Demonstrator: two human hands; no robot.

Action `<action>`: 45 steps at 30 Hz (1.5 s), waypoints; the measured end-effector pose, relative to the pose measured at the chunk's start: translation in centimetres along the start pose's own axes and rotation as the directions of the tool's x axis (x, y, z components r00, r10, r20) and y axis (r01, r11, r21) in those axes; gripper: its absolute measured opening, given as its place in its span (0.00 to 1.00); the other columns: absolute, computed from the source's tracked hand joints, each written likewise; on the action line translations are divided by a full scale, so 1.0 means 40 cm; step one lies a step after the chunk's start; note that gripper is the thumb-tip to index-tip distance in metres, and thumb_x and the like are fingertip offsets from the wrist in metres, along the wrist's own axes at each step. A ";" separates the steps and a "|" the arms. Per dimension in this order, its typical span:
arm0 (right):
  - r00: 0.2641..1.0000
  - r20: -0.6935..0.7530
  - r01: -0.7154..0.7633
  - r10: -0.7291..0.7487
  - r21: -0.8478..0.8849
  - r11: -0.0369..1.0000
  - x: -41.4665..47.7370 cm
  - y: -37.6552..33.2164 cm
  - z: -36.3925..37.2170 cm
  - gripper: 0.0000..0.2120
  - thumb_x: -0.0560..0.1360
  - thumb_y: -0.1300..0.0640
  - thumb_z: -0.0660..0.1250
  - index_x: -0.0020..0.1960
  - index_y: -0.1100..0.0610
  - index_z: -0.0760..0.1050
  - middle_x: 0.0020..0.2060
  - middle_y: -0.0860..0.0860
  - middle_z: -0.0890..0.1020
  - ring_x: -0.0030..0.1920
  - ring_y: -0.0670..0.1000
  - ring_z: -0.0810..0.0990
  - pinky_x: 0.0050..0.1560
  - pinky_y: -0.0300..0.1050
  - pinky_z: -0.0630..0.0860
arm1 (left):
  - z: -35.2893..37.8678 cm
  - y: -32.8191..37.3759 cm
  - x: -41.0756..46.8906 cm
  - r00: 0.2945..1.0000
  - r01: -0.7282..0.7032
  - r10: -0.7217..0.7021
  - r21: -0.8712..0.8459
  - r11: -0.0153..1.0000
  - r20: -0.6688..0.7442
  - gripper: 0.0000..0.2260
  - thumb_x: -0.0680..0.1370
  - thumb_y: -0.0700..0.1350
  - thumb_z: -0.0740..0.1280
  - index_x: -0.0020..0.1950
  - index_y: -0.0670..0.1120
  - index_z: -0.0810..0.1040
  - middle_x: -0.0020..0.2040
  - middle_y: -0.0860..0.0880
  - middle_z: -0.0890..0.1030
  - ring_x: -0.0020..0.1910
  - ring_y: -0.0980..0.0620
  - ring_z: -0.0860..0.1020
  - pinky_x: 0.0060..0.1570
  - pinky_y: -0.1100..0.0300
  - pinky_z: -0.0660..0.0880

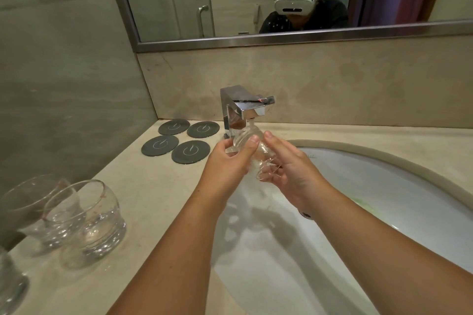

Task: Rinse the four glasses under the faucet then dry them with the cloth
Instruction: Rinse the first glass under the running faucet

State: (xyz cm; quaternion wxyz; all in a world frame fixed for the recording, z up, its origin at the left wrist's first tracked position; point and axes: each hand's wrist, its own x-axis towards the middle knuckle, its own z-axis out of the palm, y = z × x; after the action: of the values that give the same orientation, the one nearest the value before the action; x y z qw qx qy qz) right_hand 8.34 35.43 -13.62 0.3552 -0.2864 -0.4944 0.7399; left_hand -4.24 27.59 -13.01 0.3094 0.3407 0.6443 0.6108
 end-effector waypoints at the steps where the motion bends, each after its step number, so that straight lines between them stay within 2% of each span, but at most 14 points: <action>1: 1.000 0.000 0.017 -0.017 -0.008 1.000 -0.002 -0.001 0.000 0.21 0.75 0.42 0.76 0.62 0.54 0.86 0.44 0.54 0.81 0.35 0.52 0.73 0.40 0.46 0.78 | 0.001 0.000 0.000 1.000 0.004 -0.004 -0.022 1.000 0.002 0.26 0.73 0.65 0.78 0.64 0.52 0.80 0.51 0.53 0.89 0.51 0.55 0.86 0.54 0.56 0.82; 5: 0.997 -0.025 0.068 -0.068 -0.024 0.997 -0.004 -0.002 0.000 0.29 0.68 0.39 0.77 0.62 0.57 0.86 0.49 0.59 0.85 0.44 0.56 0.75 0.35 0.42 0.76 | 0.004 -0.008 0.006 1.000 0.027 -0.026 -0.077 0.997 0.013 0.29 0.68 0.65 0.75 0.61 0.47 0.82 0.48 0.49 0.87 0.45 0.51 0.84 0.51 0.54 0.83; 11: 0.997 -0.072 -0.002 0.005 0.043 0.999 -0.001 -0.001 0.005 0.30 0.65 0.34 0.76 0.56 0.56 0.85 0.46 0.54 0.84 0.44 0.55 0.81 0.52 0.50 0.79 | -0.002 -0.009 0.014 0.997 0.051 -0.061 -0.175 0.983 -0.055 0.21 0.77 0.58 0.77 0.61 0.44 0.84 0.48 0.47 0.86 0.45 0.52 0.84 0.44 0.60 0.82; 13: 0.996 -0.041 -0.084 0.085 0.023 0.996 -0.013 -0.006 0.008 0.27 0.68 0.33 0.72 0.53 0.55 0.84 0.43 0.54 0.82 0.40 0.54 0.80 0.50 0.52 0.81 | -0.004 -0.010 0.015 0.997 0.027 -0.040 -0.194 0.981 -0.067 0.27 0.74 0.59 0.80 0.66 0.44 0.82 0.52 0.50 0.87 0.50 0.54 0.86 0.46 0.60 0.83; 17: 0.988 -0.019 -0.151 0.151 0.039 0.988 -0.021 -0.010 0.018 0.31 0.68 0.33 0.73 0.58 0.58 0.80 0.46 0.58 0.80 0.38 0.54 0.80 0.42 0.50 0.82 | -0.004 -0.016 0.021 0.997 -0.010 -0.002 -0.160 0.987 -0.078 0.37 0.69 0.61 0.81 0.73 0.48 0.77 0.61 0.49 0.87 0.55 0.55 0.87 0.55 0.56 0.84; 20: 0.989 -0.059 -0.128 0.136 0.120 0.984 -0.012 -0.012 0.017 0.24 0.76 0.40 0.74 0.60 0.59 0.80 0.42 0.57 0.79 0.37 0.53 0.80 0.44 0.50 0.85 | -0.005 -0.012 0.018 0.999 -0.005 -0.001 -0.137 0.991 -0.042 0.42 0.64 0.65 0.80 0.73 0.49 0.77 0.60 0.49 0.87 0.55 0.55 0.87 0.62 0.52 0.82; 23: 0.987 -0.083 -0.119 0.136 0.182 0.976 -0.006 -0.012 0.009 0.16 0.79 0.47 0.72 0.58 0.59 0.81 0.38 0.55 0.82 0.39 0.55 0.80 0.52 0.51 0.86 | -0.001 -0.011 0.015 1.000 0.017 -0.019 -0.109 0.994 -0.014 0.26 0.72 0.61 0.80 0.64 0.51 0.79 0.53 0.50 0.87 0.48 0.55 0.85 0.65 0.48 0.81; 25: 0.985 -0.079 -0.137 0.155 0.197 0.971 -0.003 -0.011 0.007 0.14 0.80 0.49 0.70 0.59 0.57 0.81 0.37 0.55 0.83 0.40 0.56 0.80 0.53 0.52 0.85 | 0.002 -0.012 0.014 0.999 0.014 -0.016 -0.053 0.999 -0.040 0.30 0.69 0.64 0.79 0.66 0.52 0.78 0.54 0.50 0.87 0.47 0.55 0.86 0.65 0.47 0.81; 28: 0.974 -0.094 -0.185 0.208 0.211 0.960 0.001 -0.010 0.010 0.18 0.80 0.48 0.67 0.65 0.58 0.77 0.46 0.60 0.80 0.39 0.57 0.80 0.47 0.54 0.86 | 0.004 -0.003 0.004 0.995 -0.038 0.041 0.034 0.999 -0.088 0.41 0.62 0.69 0.78 0.71 0.53 0.75 0.59 0.50 0.87 0.54 0.51 0.87 0.65 0.46 0.81; 32: 0.951 -0.100 -0.269 0.292 0.194 0.943 0.000 -0.011 0.006 0.26 0.80 0.36 0.67 0.65 0.56 0.77 0.54 0.62 0.78 0.42 0.59 0.82 0.42 0.53 0.83 | 0.005 0.011 -0.009 0.992 -0.083 0.093 0.109 0.991 -0.088 0.29 0.72 0.58 0.81 0.69 0.57 0.73 0.61 0.53 0.83 0.58 0.54 0.84 0.60 0.57 0.78; 35: 0.934 -0.054 -0.343 0.354 0.141 0.929 0.000 -0.001 0.002 0.36 0.76 0.27 0.66 0.67 0.57 0.76 0.55 0.61 0.80 0.39 0.56 0.83 0.39 0.50 0.81 | 0.007 0.009 -0.009 0.986 -0.137 0.150 0.159 0.978 -0.074 0.29 0.73 0.54 0.82 0.70 0.57 0.74 0.63 0.55 0.82 0.63 0.57 0.81 0.64 0.57 0.77; 39: 0.935 -0.051 -0.330 0.351 0.240 0.913 0.005 0.000 0.002 0.33 0.78 0.32 0.69 0.64 0.61 0.76 0.46 0.60 0.81 0.33 0.54 0.82 0.36 0.46 0.79 | 0.008 0.005 -0.002 0.982 -0.170 0.179 0.136 0.976 -0.060 0.31 0.74 0.51 0.82 0.74 0.54 0.74 0.64 0.55 0.83 0.65 0.59 0.81 0.62 0.61 0.78; 41: 0.929 -0.061 -0.329 0.364 0.312 0.891 0.007 0.000 0.003 0.30 0.78 0.35 0.70 0.62 0.62 0.75 0.48 0.62 0.82 0.33 0.54 0.82 0.35 0.45 0.79 | 0.010 0.005 0.000 0.984 -0.160 0.167 0.110 0.981 -0.055 0.31 0.75 0.51 0.81 0.75 0.53 0.73 0.63 0.56 0.83 0.62 0.61 0.82 0.57 0.65 0.77; 45: 0.924 -0.047 -0.325 0.379 0.422 0.846 0.010 0.007 0.008 0.30 0.80 0.38 0.70 0.65 0.64 0.74 0.56 0.64 0.84 0.36 0.56 0.84 0.32 0.44 0.81 | 0.020 -0.002 0.004 0.987 -0.146 0.155 0.147 0.978 -0.052 0.32 0.76 0.52 0.80 0.77 0.52 0.71 0.58 0.58 0.84 0.56 0.61 0.84 0.56 0.62 0.78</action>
State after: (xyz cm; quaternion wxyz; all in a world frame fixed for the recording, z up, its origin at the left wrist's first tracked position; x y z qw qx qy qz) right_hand 7.78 35.51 -13.79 0.2960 -0.3390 -0.2447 0.8588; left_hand -3.69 28.19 -13.15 0.2168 0.3903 0.6680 0.5953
